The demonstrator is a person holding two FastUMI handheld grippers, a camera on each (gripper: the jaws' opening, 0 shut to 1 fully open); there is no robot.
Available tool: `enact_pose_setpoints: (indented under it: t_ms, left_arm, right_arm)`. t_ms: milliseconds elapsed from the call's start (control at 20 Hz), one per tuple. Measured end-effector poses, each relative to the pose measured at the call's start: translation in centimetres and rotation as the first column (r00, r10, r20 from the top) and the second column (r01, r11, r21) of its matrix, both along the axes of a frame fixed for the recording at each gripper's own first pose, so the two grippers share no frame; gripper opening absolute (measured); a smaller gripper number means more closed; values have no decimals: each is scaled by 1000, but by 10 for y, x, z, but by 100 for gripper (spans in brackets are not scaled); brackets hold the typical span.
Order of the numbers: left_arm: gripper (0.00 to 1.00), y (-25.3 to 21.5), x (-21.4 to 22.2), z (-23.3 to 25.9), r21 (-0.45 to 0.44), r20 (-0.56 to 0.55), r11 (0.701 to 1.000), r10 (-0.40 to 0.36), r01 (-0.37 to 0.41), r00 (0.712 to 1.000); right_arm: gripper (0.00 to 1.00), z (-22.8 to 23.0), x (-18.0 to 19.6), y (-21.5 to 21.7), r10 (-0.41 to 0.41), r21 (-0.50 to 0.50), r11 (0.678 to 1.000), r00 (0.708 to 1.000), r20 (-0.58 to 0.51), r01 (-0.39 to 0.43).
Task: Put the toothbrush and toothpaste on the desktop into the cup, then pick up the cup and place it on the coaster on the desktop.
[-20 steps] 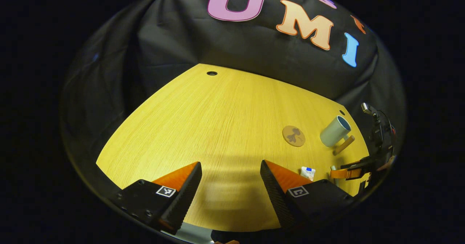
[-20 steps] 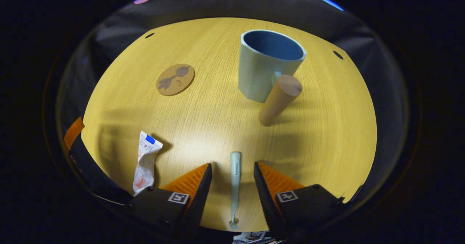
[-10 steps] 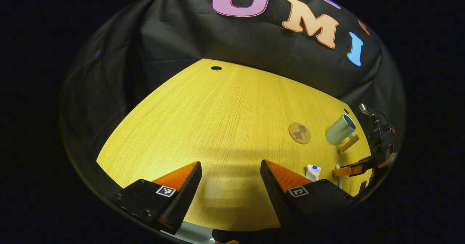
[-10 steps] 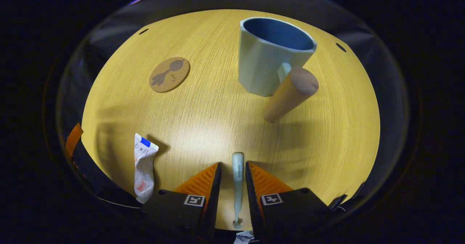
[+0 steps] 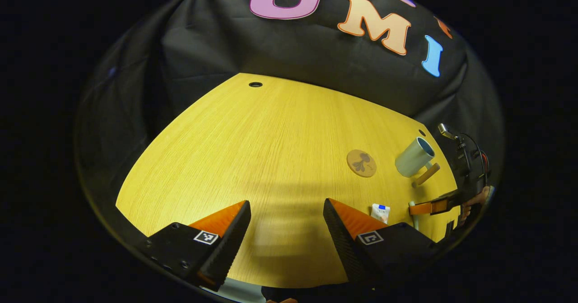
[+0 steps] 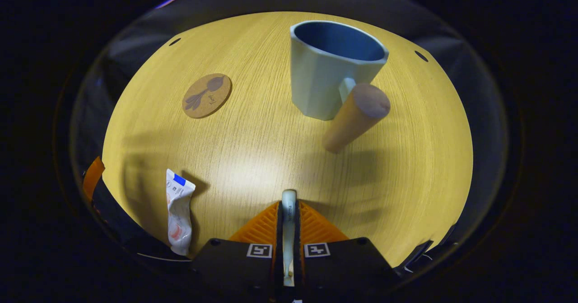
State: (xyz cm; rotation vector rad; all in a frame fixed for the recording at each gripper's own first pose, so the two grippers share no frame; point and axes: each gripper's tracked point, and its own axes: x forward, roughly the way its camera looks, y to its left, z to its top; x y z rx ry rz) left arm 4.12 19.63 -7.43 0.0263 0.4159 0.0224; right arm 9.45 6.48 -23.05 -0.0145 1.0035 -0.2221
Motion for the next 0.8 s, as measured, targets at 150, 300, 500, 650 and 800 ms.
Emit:
enact_pose_setpoints:
  t_ms: [150, 300, 500, 650, 800]
  left_arm:
    - [95, -9, 0, 0, 16, -7, 1000, -23, 24, 1000]
    - [95, -27, -2, -5, 19, -43, 998, -65, 65, 997]
    - [95, -52, -11, -18, 23, -122, 994, -107, 110, 987]
    - [95, -80, -11, -27, 26, -181, 986, -155, 162, 971]
    - [95, -109, -9, -41, 36, -248, 976, -200, 215, 948]
  right_arm:
    - [8, -2, -1, 0, 14, 11, 1000, 1000, 3, -14]
    - [7, -2, -6, 2, 28, 21, 999, 1000, 8, -28]
    - [6, 9, -9, -5, 19, 45, 999, 998, 66, -22]
    - [6, 32, -9, -14, 17, 60, 998, 989, 146, -26]
    - [5, 48, -17, -29, -15, 87, 996, 982, 188, -1]
